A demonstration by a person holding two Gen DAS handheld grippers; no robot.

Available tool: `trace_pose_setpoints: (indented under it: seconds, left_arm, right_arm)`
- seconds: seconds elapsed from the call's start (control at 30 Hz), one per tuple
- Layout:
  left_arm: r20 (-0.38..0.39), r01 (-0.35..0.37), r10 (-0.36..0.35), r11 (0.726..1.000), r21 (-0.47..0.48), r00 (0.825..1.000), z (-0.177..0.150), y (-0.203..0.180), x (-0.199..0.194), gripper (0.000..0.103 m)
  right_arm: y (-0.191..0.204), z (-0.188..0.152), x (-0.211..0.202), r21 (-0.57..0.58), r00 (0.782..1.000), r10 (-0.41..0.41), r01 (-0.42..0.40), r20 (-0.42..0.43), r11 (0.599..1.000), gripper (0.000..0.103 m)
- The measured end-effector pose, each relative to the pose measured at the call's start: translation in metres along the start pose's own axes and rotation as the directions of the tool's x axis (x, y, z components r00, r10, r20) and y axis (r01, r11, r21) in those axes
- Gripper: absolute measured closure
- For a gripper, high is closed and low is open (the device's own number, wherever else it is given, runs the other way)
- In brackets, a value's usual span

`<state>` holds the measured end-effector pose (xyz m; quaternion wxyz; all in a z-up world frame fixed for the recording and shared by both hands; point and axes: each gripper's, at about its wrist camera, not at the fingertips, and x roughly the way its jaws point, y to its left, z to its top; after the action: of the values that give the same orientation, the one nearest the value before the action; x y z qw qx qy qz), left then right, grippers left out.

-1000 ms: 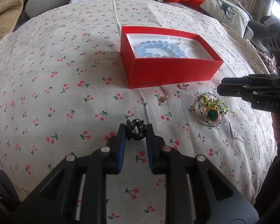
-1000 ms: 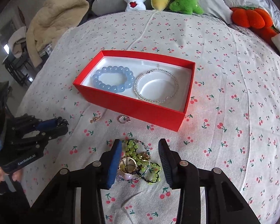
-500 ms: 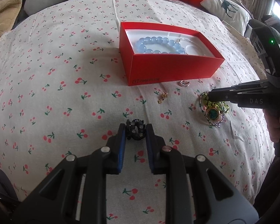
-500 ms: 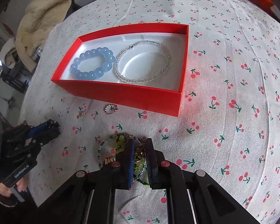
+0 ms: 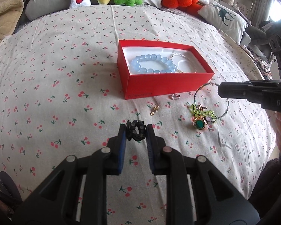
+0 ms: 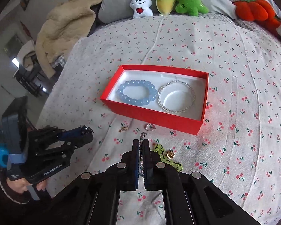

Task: Organize jewelry
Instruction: 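Carry the clip and bracelet into the red box and open both tools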

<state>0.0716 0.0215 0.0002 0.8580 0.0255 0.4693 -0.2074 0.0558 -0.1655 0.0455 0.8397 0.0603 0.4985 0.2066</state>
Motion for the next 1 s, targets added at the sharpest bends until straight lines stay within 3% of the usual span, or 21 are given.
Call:
trace_pose_setpoints:
  seconds: [0.23, 0.43, 0.7, 1.0]
  left_arm:
    - [0.048, 0.02, -0.02, 1.0, 0.001, 0.999, 0.025, -0.006, -0.009, 0.08]
    - [0.066, 0.035, -0.034, 0.999, -0.017, 0.997, 0.052, -0.014, 0.0, 0.08]
    - [0.089, 0.053, -0.049, 0.998, -0.044, 0.995, 0.076, -0.021, 0.023, 0.08]
    - [0.084, 0.075, -0.07, 0.996, -0.055, 0.994, 0.079, -0.012, 0.045, 0.08]
  right_arm:
    - [0.008, 0.019, -0.028, 0.021, 0.995, 0.031, -0.033, 0.099, 0.999, 0.1]
    - [0.0, 0.04, -0.029, 0.074, 0.989, -0.007, -0.004, 0.149, 0.997, 0.1]
    - [-0.016, 0.06, -0.013, 0.122, 0.983, -0.043, 0.021, 0.176, 0.992, 0.1]
    - [-0.03, 0.068, 0.009, 0.16, 0.988, -0.043, 0.019, 0.15, 0.987, 0.1]
